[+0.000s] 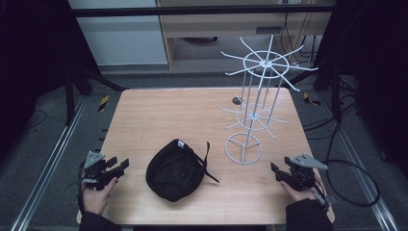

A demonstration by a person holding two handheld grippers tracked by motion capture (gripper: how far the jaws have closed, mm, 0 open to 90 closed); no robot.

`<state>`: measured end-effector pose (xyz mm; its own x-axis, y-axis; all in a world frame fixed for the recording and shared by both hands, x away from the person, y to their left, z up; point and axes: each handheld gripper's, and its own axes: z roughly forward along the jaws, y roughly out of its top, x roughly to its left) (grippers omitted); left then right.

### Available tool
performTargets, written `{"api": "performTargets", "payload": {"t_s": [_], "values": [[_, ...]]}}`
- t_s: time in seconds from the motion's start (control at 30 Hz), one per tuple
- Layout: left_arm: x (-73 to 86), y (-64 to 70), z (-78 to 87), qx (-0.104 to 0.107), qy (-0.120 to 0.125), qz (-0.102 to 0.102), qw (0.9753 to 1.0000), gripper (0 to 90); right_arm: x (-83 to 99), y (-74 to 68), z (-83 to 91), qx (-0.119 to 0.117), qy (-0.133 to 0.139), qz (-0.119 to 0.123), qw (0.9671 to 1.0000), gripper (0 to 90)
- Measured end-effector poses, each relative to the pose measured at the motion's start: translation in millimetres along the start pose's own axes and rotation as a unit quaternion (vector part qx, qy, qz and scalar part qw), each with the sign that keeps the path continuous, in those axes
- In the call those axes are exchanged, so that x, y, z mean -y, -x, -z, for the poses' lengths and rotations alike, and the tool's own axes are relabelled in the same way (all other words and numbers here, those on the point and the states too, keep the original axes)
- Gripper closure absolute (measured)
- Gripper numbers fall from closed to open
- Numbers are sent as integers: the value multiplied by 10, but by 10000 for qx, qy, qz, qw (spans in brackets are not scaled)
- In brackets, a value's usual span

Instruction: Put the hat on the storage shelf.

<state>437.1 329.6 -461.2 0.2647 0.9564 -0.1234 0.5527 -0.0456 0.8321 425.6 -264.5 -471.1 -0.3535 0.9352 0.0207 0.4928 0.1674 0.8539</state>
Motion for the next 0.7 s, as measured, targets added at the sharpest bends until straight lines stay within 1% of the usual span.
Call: {"api": "performTargets", "payload": {"t_s": [0.03,0.07,0.1,0.17,0.2,0.23,0.27,0.33,0.37,0.43,0.47,0.53,0.57,0.63,0.67,0.7], "values": [[0,28,10,20,21,-9,10000,493,-24,-57,43,-119,75,-10,9999,437],[-1,52,18,65,32,-29,10000,499,-36,-84,61,-207,116,-4,9997,451],[-1,77,25,117,32,-49,9999,499,-36,-84,61,-207,116,-4,9997,451],[1,127,37,192,21,-93,9998,509,-59,-150,89,-399,154,-12,9991,455],[3,152,46,232,26,-96,9997,529,-77,-225,101,-515,165,53,9985,462],[3,178,59,275,36,-94,9996,529,-77,-225,101,-515,165,53,9985,462],[1,206,72,323,48,-91,9994,543,-86,-262,103,-569,143,127,9982,471],[-2,266,94,406,72,-161,9990,563,-115,-358,112,-694,184,165,9973,486],[-1,288,95,418,74,-213,9989,571,-133,-394,112,-743,192,225,9968,495],[0,331,87,447,33,-290,9986,574,-163,-469,110,-855,270,265,9956,501],[4,359,81,427,14,-343,9985,574,-174,-509,108,-921,266,257,9951,505],[6,387,73,437,-14,-431,9981,578,-207,-622,93,-1041,337,350,9934,513],[8,399,68,445,-17,-447,9980,578,-207,-622,93,-1041,337,350,9934,513],[9,421,54,474,-47,-482,9977,575,-232,-685,84,-1093,399,385,9925,516],[10,433,43,462,-87,-502,9976,573,-249,-722,76,-1153,409,422,9916,516],[12,438,35,460,-105,-506,9976,565,-279,-803,50,-1258,436,490,9899,516]]}}
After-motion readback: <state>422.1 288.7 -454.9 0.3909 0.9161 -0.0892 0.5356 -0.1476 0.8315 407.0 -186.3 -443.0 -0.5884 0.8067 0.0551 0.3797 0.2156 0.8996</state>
